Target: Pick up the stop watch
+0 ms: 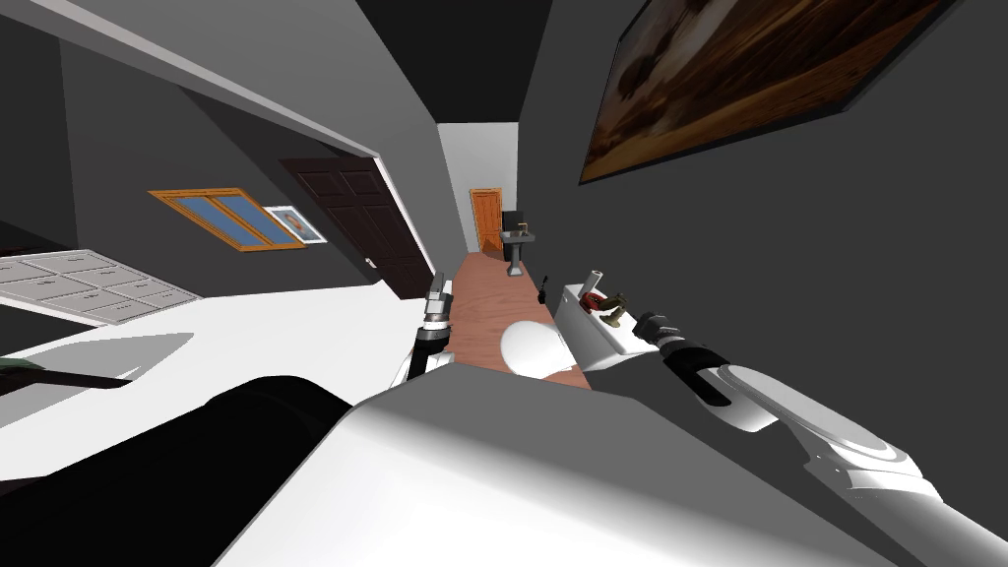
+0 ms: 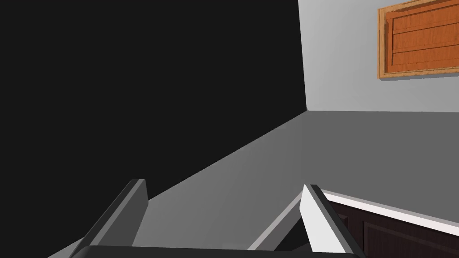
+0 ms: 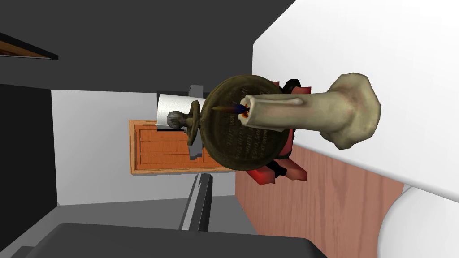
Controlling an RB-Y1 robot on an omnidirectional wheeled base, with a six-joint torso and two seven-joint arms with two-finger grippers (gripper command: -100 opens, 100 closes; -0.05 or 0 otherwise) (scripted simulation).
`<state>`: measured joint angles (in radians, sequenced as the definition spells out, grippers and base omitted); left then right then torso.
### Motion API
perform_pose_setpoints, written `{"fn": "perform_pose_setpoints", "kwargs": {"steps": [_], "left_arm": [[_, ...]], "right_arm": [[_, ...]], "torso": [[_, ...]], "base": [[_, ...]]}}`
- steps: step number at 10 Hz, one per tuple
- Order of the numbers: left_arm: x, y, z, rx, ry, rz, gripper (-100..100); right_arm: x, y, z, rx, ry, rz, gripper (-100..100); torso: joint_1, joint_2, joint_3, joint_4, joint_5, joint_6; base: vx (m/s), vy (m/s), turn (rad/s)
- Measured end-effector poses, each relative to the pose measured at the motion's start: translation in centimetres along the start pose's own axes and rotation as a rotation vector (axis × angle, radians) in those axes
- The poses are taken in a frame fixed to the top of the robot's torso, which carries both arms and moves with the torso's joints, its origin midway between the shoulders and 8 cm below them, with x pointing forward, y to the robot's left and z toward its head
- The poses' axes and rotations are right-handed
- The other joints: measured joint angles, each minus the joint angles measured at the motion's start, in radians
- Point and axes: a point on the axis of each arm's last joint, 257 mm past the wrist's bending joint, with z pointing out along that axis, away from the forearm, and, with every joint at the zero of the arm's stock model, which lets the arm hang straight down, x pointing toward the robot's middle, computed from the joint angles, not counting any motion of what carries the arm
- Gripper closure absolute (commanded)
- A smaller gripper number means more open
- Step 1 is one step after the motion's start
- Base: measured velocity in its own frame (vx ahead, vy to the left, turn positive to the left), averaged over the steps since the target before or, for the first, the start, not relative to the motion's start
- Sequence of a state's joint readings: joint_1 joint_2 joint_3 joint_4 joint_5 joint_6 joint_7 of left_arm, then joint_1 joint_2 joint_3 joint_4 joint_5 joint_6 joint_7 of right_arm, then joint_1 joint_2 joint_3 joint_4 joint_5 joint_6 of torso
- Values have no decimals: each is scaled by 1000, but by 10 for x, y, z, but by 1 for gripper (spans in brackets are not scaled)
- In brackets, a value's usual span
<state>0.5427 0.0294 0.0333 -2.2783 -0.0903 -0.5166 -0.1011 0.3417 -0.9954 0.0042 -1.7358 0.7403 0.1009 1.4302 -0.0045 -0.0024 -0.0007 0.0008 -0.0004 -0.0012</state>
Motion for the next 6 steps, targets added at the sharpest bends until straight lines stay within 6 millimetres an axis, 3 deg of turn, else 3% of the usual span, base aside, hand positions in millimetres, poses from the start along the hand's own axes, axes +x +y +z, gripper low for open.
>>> {"fn": "perform_pose_setpoints", "kwargs": {"steps": [2, 4, 6], "left_arm": [[0, 0, 0, 0, 0, 0, 0], [0, 0, 0, 0, 0, 0, 0], [0, 0, 0, 0, 0, 0, 0]], "right_arm": [[0, 0, 0, 0, 0, 0, 100], [0, 0, 0, 0, 0, 0, -100], [-10, 13, 3, -2, 1, 6, -100]], "torso": [[0, 0, 0, 0, 0, 0], [0, 0, 0, 0, 0, 0], [-5, 4, 2, 1, -1, 0]], "base": [[0, 0, 0], [-14, -23, -34], [-65, -82, -55]]}}
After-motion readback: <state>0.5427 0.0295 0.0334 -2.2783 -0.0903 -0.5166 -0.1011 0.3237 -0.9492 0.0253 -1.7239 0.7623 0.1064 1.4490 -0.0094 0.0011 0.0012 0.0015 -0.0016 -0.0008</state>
